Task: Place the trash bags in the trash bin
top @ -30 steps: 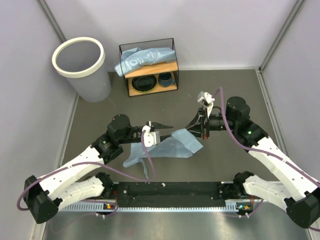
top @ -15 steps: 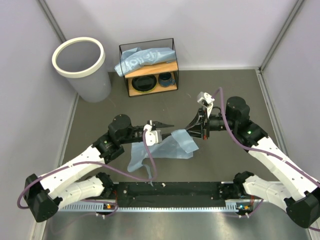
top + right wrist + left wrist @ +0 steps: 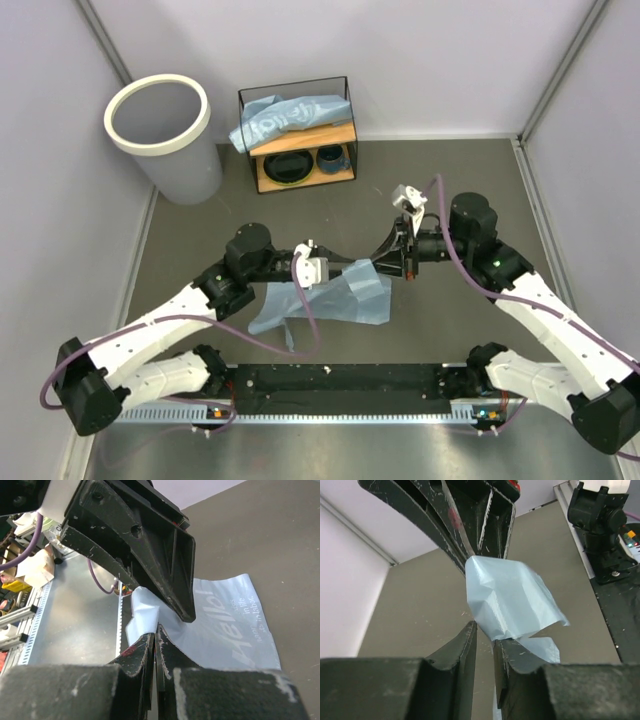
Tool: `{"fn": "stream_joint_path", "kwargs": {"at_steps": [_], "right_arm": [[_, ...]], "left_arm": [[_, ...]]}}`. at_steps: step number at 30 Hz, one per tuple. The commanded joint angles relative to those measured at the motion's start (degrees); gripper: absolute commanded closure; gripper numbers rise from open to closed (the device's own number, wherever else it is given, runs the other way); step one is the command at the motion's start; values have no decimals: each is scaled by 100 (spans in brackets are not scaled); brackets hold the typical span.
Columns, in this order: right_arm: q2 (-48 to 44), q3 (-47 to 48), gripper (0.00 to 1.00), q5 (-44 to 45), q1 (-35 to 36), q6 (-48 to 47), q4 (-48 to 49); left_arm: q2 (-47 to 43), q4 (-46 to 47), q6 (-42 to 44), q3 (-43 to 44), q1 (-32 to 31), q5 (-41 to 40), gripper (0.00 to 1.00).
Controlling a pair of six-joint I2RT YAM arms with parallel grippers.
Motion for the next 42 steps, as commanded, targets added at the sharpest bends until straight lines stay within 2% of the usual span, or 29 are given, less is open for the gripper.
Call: {"fn": "stream_joint_path", "kwargs": {"at_steps": [1,3,4,6,7,8,11,13,15,16,17,19,21,24,27,30,34,37,38,42], "right_arm": [[122,140,100,-151,71,-63,230],[122,175,100,-126,71,-89,212],[131,210,100,-82,71,-98,212],[175,298,100,224,71,-2,203],[236,324,96,287,36,173,212],[419,360,77,349,-103,314,273],[998,561,50,524,-577,876,441],[1229,755,45,665,-807,1218,441],[1396,869,40,1058,-1036,1360,283],[1432,878,39,1166,-1089,1448,65],[1449,905,36,1288,-1141,1466,-103],[1494,940,35,1570,-1204,1423,-663],[1424,766,35,1693,-1212,1370,-859],[1064,397,40,1467,-1177,1396,-886],[730,290,51,1413,-783,1344,-948],[580,351,54,1675,-36,1133,-975],[956,544,55,1852,185,1115,-957],[1273,746,69,1782,465,1063,-931],[1300,747,71,1791,571,1036,-922],[1685,729,70,1869,774,1018,-860]], "left_arm": [[200,265,-547,321,-39,110,81],[227,274,-705,321,-22,-76,92],[236,283,-993,321,-13,-224,100],[236,248,-1311,347,22,-182,100],[262,169,-1721,365,40,-191,100],[253,134,-1995,382,40,-252,100],[341,-68,-3374,391,189,-680,100],[437,-139,-4373,374,495,-823,100],[490,-323,-5018,356,742,-1174,100],[586,-385,-5900,321,1126,-1253,100],[674,-437,-6396,269,1347,-1237,100],[972,-805,-7302,215,1813,-956,100],[1114,-1210,-7455,268,1912,-877,100],[1150,-957,-7693,102,1930,-771,100],[1159,-746,-7860,119,1930,-753,100],[1159,-675,-8053,136,1895,-718,100],[1080,-526,-8063,189,1728,-735,100],[1088,-587,-8281,189,1701,-824,100],[1097,-561,-8300,198,1701,-832,100],[1123,-280,-8396,198,1692,-640,100]]}}
